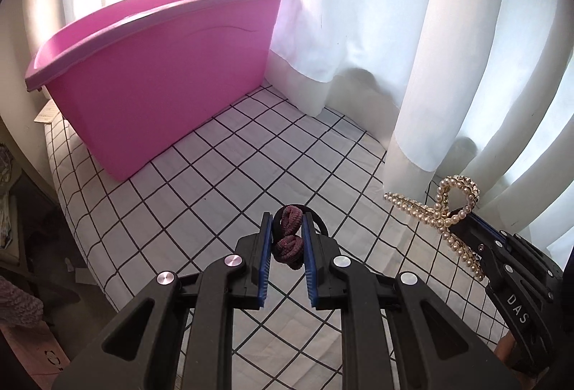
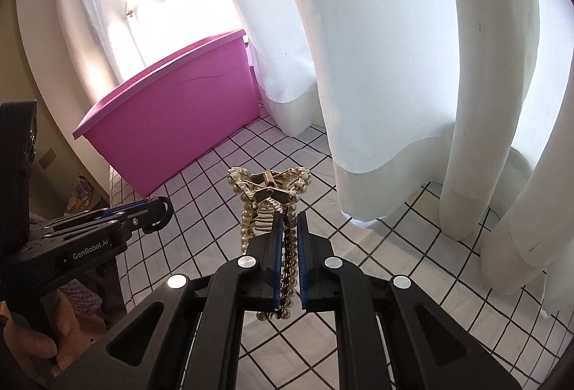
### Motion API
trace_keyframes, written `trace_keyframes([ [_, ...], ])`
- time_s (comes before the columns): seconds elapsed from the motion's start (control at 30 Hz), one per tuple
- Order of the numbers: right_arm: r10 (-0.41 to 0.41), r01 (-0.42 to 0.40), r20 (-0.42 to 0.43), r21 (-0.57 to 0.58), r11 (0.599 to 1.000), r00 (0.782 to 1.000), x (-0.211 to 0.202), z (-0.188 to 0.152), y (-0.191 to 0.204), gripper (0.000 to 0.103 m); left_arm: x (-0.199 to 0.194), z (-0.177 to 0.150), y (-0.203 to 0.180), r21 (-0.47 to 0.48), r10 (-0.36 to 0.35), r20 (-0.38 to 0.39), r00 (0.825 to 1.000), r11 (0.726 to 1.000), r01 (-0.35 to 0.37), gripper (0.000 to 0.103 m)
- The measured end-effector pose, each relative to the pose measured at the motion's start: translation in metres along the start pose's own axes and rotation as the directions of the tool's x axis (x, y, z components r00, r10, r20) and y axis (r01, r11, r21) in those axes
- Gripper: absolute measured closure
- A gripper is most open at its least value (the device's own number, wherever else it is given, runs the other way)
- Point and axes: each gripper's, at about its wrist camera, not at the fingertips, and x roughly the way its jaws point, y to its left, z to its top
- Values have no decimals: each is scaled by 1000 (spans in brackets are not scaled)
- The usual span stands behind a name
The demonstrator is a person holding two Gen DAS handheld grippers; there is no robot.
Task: Organize jewelry
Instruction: 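Carry the hair tie and claw clip over the pink tub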
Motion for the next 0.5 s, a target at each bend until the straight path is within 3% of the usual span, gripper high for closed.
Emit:
trace_keyframes([
  [0.23, 62, -59, 53, -57, 997, 997, -20, 42, 24, 95, -45, 32, 16, -26, 17, 69, 997, 1000, -16, 87],
  [0.5, 79, -69, 114, -84, 994, 990, -22, 100, 68, 95, -74, 91, 50, -9, 6, 159, 987, 1000, -4, 87],
])
